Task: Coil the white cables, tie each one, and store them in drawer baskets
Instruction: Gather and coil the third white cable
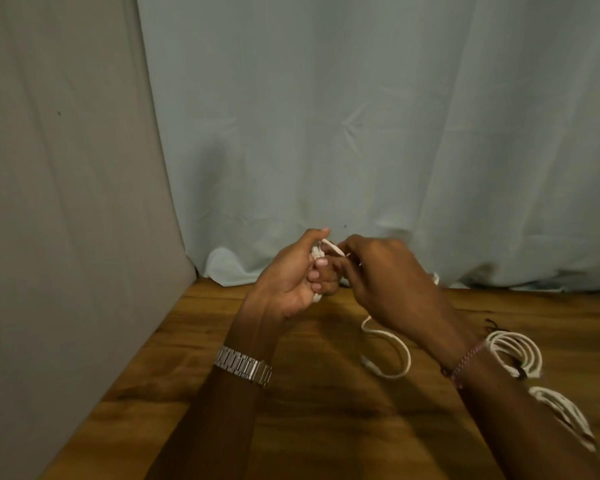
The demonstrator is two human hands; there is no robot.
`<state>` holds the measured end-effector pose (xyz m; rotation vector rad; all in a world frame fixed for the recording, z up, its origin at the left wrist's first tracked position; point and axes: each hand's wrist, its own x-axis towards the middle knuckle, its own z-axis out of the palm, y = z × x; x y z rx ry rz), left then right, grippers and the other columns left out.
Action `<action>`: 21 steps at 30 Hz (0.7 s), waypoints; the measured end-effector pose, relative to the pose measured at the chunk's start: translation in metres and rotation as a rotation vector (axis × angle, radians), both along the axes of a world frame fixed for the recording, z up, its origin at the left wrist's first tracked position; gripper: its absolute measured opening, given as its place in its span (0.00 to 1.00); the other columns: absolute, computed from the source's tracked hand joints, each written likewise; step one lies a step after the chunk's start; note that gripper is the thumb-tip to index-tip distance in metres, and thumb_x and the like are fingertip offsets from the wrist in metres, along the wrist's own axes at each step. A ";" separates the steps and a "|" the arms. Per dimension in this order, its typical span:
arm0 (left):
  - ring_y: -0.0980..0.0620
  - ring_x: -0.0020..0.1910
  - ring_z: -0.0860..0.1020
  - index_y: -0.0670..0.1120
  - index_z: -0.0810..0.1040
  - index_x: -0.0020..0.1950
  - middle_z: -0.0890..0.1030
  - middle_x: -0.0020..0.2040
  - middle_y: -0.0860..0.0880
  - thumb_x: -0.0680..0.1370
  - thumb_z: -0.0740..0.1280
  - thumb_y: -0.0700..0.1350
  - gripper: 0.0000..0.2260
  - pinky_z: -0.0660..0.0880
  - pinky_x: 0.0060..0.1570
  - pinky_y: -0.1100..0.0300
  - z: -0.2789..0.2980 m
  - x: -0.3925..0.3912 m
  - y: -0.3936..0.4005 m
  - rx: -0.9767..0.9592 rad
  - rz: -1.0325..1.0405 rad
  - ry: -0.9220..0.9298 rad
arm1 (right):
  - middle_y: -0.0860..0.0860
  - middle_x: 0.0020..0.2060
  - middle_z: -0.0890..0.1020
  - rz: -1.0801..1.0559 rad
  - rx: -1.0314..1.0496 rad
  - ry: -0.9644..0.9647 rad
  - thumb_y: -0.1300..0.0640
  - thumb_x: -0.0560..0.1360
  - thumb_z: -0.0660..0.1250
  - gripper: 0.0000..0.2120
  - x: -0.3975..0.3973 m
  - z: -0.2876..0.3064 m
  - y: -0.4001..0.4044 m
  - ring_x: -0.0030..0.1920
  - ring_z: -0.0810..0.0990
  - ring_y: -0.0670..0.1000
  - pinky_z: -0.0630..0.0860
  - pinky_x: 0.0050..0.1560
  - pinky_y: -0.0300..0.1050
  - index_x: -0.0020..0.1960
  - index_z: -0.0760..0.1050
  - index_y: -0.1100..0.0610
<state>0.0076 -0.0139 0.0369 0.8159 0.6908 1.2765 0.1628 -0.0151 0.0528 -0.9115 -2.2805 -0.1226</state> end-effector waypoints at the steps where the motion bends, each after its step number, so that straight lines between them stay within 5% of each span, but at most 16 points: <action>1: 0.57 0.21 0.63 0.46 0.68 0.36 0.67 0.27 0.50 0.81 0.60 0.48 0.14 0.57 0.23 0.65 0.000 0.000 0.001 0.004 0.044 -0.040 | 0.54 0.46 0.84 -0.025 -0.005 0.001 0.53 0.82 0.61 0.10 0.002 -0.006 -0.005 0.44 0.81 0.56 0.79 0.45 0.55 0.56 0.79 0.55; 7: 0.48 0.35 0.77 0.45 0.65 0.35 0.73 0.35 0.45 0.80 0.58 0.43 0.12 0.78 0.35 0.57 0.002 -0.006 0.001 0.119 0.138 -0.259 | 0.48 0.38 0.81 0.046 0.008 0.152 0.51 0.84 0.59 0.11 0.001 -0.046 -0.032 0.36 0.77 0.50 0.74 0.37 0.50 0.50 0.78 0.53; 11: 0.56 0.21 0.65 0.46 0.67 0.32 0.66 0.27 0.51 0.73 0.60 0.42 0.10 0.65 0.21 0.64 0.005 -0.001 -0.001 0.165 0.085 -0.316 | 0.48 0.35 0.78 0.101 0.074 0.297 0.53 0.83 0.61 0.10 -0.003 -0.076 -0.021 0.33 0.74 0.47 0.71 0.33 0.46 0.45 0.76 0.55; 16: 0.59 0.17 0.58 0.48 0.66 0.31 0.61 0.23 0.53 0.74 0.58 0.43 0.11 0.56 0.16 0.65 0.005 -0.003 -0.001 0.165 0.083 -0.276 | 0.46 0.37 0.80 0.183 0.100 0.280 0.61 0.81 0.66 0.04 -0.008 -0.100 -0.002 0.36 0.69 0.39 0.64 0.38 0.32 0.50 0.75 0.52; 21: 0.59 0.15 0.56 0.50 0.65 0.29 0.59 0.21 0.54 0.79 0.52 0.43 0.18 0.53 0.15 0.67 0.001 -0.002 0.001 0.097 0.099 -0.218 | 0.48 0.35 0.79 0.147 0.125 0.110 0.59 0.81 0.62 0.06 -0.013 -0.103 0.025 0.34 0.74 0.49 0.65 0.35 0.44 0.45 0.72 0.51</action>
